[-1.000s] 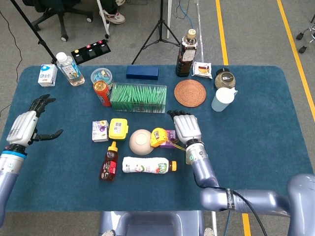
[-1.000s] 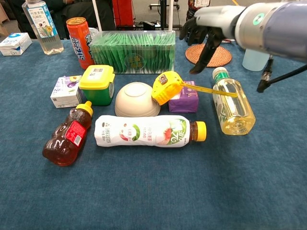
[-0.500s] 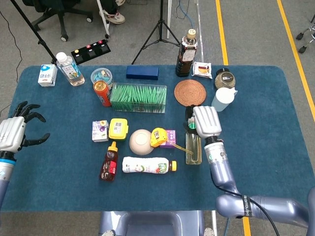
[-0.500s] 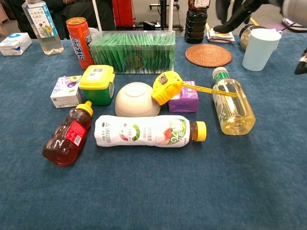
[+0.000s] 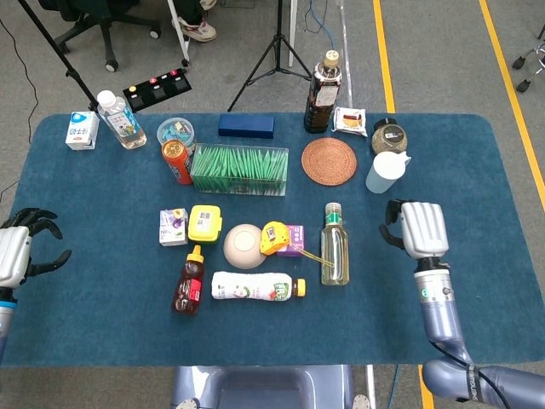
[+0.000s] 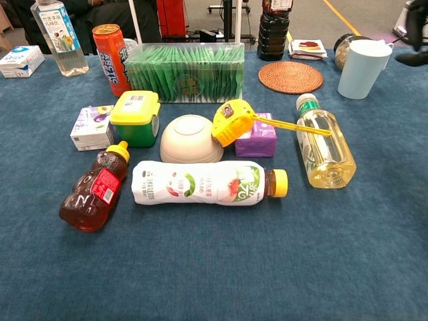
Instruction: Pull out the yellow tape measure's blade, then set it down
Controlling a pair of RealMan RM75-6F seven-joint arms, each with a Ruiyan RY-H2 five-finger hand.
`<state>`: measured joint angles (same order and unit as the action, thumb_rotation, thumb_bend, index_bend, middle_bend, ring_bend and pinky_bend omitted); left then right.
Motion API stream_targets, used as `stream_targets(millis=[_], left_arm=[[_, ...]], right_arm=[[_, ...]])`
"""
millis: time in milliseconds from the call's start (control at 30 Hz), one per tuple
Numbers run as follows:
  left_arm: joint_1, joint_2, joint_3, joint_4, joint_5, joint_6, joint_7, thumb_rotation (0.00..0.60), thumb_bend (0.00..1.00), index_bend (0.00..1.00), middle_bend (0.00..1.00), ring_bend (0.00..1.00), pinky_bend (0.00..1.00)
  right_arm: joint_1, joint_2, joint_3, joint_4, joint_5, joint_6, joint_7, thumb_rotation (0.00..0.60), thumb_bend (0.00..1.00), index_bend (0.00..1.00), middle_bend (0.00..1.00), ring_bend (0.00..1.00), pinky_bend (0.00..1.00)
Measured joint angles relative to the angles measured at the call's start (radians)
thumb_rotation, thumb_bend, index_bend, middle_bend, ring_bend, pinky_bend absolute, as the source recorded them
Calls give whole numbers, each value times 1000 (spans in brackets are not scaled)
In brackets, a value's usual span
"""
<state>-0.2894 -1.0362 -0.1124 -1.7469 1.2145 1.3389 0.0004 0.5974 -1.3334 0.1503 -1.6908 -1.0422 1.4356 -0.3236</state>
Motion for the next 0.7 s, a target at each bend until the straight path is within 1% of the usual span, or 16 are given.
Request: stream_targets(millis=[133, 233, 333, 567, 700], left_arm=[[17, 3, 25, -1, 27, -2, -5, 600, 224, 546, 352, 217, 294], [34, 15, 46, -11, 47, -7, -11, 600, 225, 546, 366, 234, 316], [50, 23, 59, -19, 71, -2, -25, 600, 224, 547, 374, 239, 317], [93, 22, 93, -22, 143, 43, -38, 600, 224, 548, 380, 241, 317], [116, 15, 111, -19, 200, 80, -36, 600, 224, 548, 380, 241, 317]], right_arm=[[-58, 29, -22, -5, -37, 24, 42, 600, 299, 711, 677, 710, 711], [-102, 46, -37, -12, -66, 50, 64, 600, 300, 720, 686, 721, 720], [-145, 62, -53, -27, -87, 77, 77, 600, 299, 725, 691, 727, 728], [-248, 96, -102, -68, -147, 151, 93, 600, 299, 725, 692, 727, 731], [-297, 112, -120, -86, -166, 174, 95, 600, 298, 725, 692, 723, 731]])
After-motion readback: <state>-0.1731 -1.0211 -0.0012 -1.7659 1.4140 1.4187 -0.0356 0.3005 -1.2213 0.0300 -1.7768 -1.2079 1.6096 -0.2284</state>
